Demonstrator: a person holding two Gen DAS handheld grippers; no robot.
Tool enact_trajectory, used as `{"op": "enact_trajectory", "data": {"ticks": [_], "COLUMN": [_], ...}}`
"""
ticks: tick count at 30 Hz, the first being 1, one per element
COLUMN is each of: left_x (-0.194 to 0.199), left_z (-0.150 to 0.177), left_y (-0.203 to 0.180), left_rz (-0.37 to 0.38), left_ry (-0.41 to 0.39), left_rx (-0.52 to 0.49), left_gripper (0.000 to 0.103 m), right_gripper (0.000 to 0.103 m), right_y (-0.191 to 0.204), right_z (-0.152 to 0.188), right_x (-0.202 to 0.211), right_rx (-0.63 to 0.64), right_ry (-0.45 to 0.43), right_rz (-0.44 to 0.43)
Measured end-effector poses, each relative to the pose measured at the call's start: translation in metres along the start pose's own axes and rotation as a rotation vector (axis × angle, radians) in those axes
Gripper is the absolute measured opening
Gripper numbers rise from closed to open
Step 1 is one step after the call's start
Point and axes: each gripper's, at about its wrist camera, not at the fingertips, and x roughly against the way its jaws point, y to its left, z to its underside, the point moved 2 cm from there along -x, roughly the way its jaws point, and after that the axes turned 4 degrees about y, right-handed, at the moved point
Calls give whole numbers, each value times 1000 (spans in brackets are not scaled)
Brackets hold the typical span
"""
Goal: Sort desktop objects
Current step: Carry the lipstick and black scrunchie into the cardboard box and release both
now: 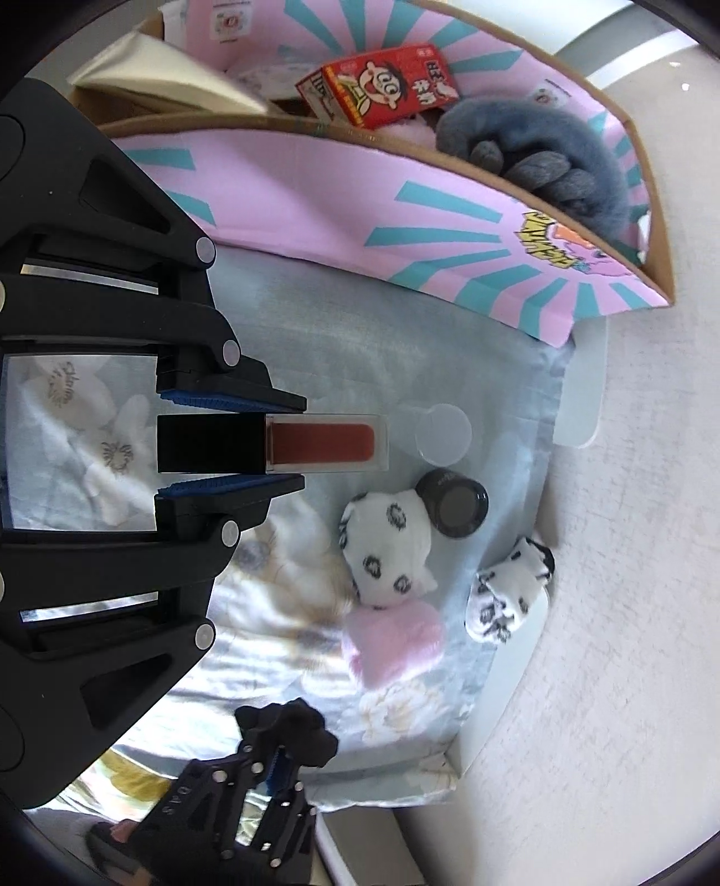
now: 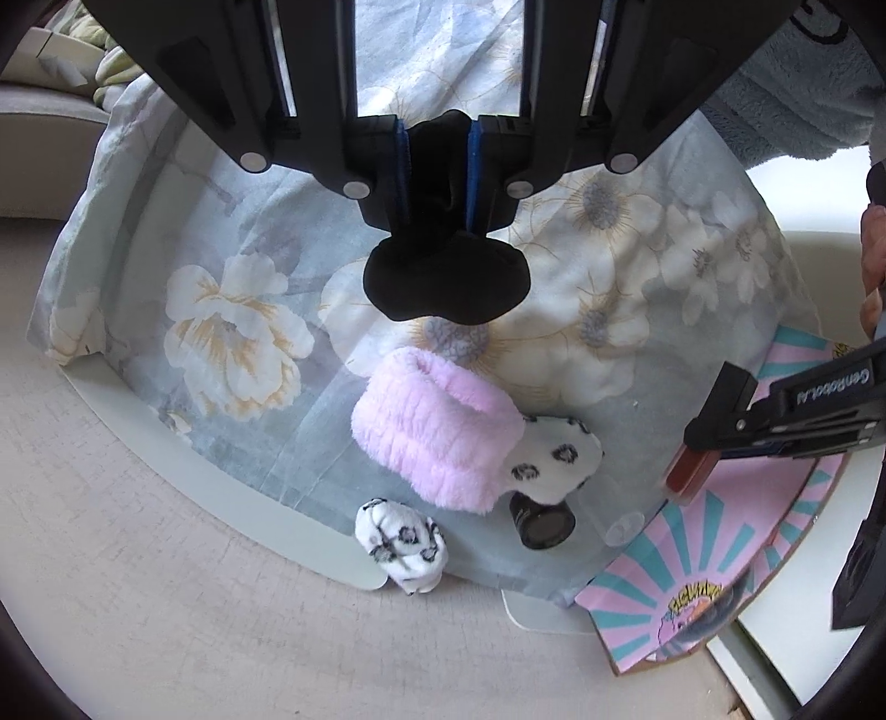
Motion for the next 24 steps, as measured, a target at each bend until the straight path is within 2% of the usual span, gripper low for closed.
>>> {"op": "enact_trajectory", "data": {"ticks": [11,14,24], "left_x": [49,67,121], "left_z": [4,1,-10], "left_y": [-2,4,50], "left_rz": [33,36,2], "left_ry": [-10,-25,-76], "left_rx": [-93,-107,-126], "left_gripper": [18,18,18], "right_gripper": [14,14,14], "right_y": [-12,24,67], "right_z": [-10,-29,-94], "right_x": [46,53,104], "right_rx": [-56,-43,37], "right_ry": [-23,-38,-117], "right_rz": [16,33,17]}}
